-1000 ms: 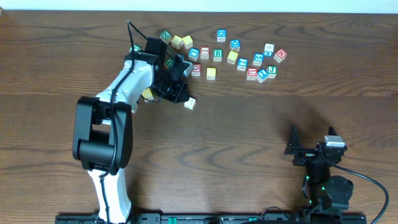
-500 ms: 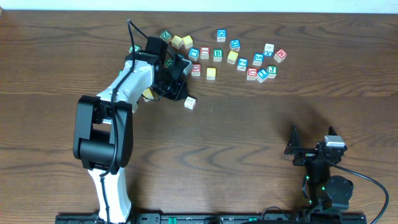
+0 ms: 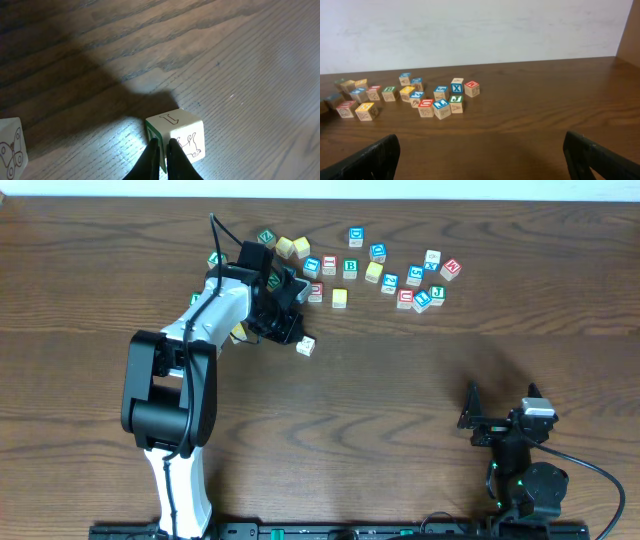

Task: Spell out AI2

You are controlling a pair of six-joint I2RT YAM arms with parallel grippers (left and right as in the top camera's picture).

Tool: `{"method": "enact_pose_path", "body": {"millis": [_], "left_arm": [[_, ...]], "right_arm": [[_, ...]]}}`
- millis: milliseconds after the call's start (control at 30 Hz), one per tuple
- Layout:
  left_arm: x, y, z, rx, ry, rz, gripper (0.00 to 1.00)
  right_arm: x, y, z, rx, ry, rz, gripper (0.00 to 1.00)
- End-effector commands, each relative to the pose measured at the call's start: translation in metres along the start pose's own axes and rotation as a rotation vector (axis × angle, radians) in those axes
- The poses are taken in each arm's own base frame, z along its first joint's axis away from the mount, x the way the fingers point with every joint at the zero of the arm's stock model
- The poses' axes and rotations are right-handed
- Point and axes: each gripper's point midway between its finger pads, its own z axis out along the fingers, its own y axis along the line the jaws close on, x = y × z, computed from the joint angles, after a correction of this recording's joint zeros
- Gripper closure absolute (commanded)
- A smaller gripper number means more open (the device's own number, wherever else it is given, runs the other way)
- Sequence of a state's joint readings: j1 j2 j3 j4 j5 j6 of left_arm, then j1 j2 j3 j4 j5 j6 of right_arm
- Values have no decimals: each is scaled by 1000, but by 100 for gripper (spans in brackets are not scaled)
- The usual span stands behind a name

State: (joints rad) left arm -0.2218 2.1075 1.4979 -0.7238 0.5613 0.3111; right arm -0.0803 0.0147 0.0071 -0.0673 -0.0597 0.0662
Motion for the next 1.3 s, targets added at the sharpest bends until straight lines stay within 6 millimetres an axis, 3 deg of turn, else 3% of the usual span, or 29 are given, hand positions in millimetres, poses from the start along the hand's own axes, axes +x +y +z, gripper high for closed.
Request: {"method": "enact_pose_path", "body": {"millis": [0, 233, 567, 933, 1267], "left_arm": [[12, 11, 12, -34, 47, -19, 93], [17, 17, 12, -69, 69, -24, 93], [40, 36, 22, -159, 120, -63, 92], [43, 50, 17, -198, 117, -105, 93], [40, 51, 16, -200, 107, -106, 93]], "right_arm": [[1, 0, 0, -2, 0, -8, 1], [1, 0, 0, -2, 0, -8, 1], [1, 0, 0, -2, 0, -8, 1], [0, 0, 0, -2, 0, -8, 1], [1, 0, 0, -2, 0, -8, 1]]}}
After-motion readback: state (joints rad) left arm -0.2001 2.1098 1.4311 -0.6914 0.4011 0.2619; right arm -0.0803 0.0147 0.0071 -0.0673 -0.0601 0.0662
